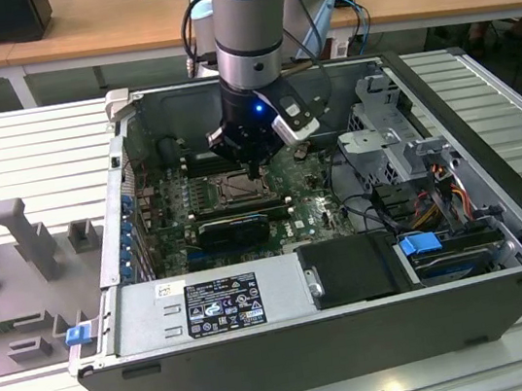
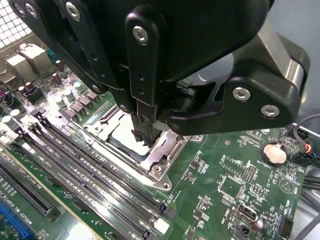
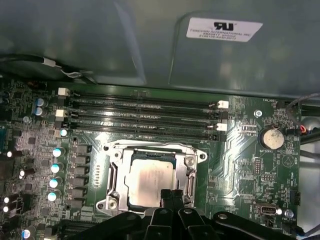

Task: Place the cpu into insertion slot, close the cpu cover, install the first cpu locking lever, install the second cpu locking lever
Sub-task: 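Install the second cpu locking lever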

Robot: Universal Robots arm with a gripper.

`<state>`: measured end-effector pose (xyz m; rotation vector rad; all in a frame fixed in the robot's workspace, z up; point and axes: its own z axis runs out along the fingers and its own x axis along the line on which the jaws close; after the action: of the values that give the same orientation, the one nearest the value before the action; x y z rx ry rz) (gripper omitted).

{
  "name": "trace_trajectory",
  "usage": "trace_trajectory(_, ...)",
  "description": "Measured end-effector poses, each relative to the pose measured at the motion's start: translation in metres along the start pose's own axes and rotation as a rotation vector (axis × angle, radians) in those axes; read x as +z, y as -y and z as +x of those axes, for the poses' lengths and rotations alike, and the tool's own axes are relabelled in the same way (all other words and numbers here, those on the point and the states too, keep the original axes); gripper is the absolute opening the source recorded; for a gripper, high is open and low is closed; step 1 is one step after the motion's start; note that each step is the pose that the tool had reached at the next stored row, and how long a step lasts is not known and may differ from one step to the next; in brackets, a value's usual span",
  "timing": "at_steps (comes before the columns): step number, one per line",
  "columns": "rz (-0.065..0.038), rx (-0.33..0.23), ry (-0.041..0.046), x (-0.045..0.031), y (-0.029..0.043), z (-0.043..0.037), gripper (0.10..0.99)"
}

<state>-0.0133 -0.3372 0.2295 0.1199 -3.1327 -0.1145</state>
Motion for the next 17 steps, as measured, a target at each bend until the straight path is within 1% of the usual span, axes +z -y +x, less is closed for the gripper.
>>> trace_trajectory(3, 0.0, 0.0, 0.0001, -0.0001, 0.0019, 0.0002, 0.106)
trace_trajectory(6, 0.0, 0.0, -0.0002, -0.0009, 0.0022, 0.0002, 0.106)
trace_trajectory(9, 0.0, 0.0, 0.0, -0.0062, 0.002, 0.0002, 0.106)
trace_trajectory(12, 0.0, 0.0, 0.0, -0.0072, 0.0034, 0.0003, 0.106)
trace_trajectory(17, 0.0, 0.0, 0.0, -0.0077, 0.0103, 0.0009, 0.106)
